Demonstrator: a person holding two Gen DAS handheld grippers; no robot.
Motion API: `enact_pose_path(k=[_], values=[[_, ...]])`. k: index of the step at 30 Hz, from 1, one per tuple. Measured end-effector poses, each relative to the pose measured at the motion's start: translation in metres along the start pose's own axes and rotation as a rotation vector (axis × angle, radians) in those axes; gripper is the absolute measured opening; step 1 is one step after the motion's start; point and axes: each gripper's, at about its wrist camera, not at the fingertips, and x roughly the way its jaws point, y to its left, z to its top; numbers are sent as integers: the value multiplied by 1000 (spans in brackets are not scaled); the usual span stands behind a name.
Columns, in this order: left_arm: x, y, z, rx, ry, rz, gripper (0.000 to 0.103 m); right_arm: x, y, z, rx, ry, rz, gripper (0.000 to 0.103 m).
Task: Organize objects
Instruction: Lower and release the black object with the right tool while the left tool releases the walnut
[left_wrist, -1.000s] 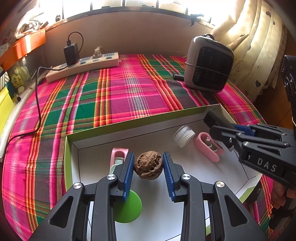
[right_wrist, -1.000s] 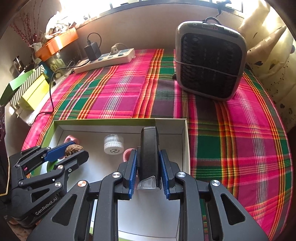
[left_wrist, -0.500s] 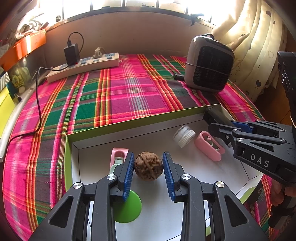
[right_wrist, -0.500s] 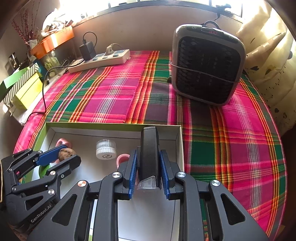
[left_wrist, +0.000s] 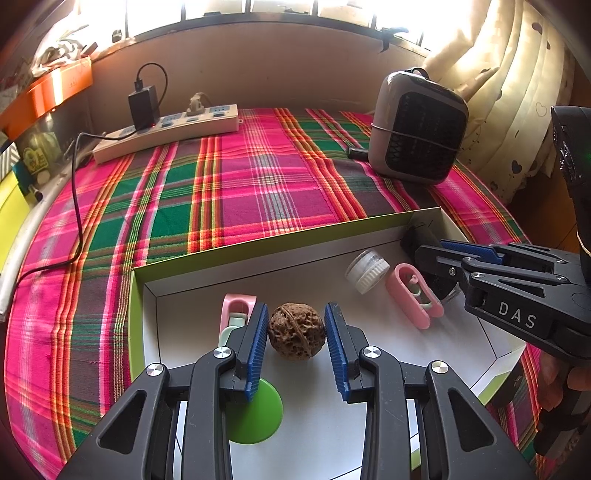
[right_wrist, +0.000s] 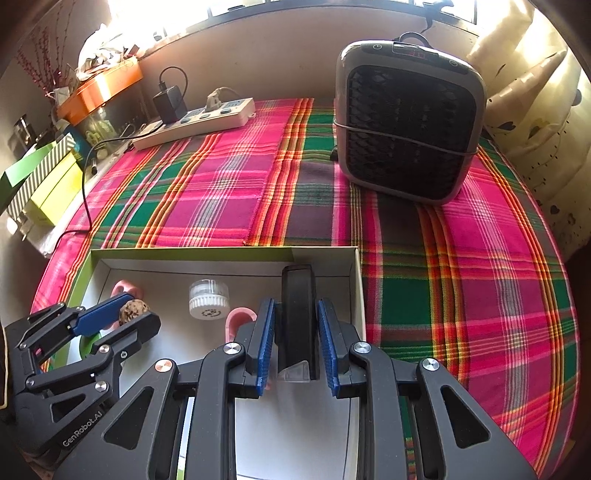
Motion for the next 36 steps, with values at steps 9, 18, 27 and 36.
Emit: enact_pose_path(k=[9,18,27,36], values=[[0,0,1,-1,1,1,30,0,1,0,3,-1,-1,25],[1,0,-1,-5,-1,11,30,-2,0,-4,7,-9,7,25],[-6,-1,-5,0,-12,23,33,-10,2,-6,7,-32,0,25],[-20,-4,-7,7,-33,33,33,-20,4,-12,7,-50,-2,25]])
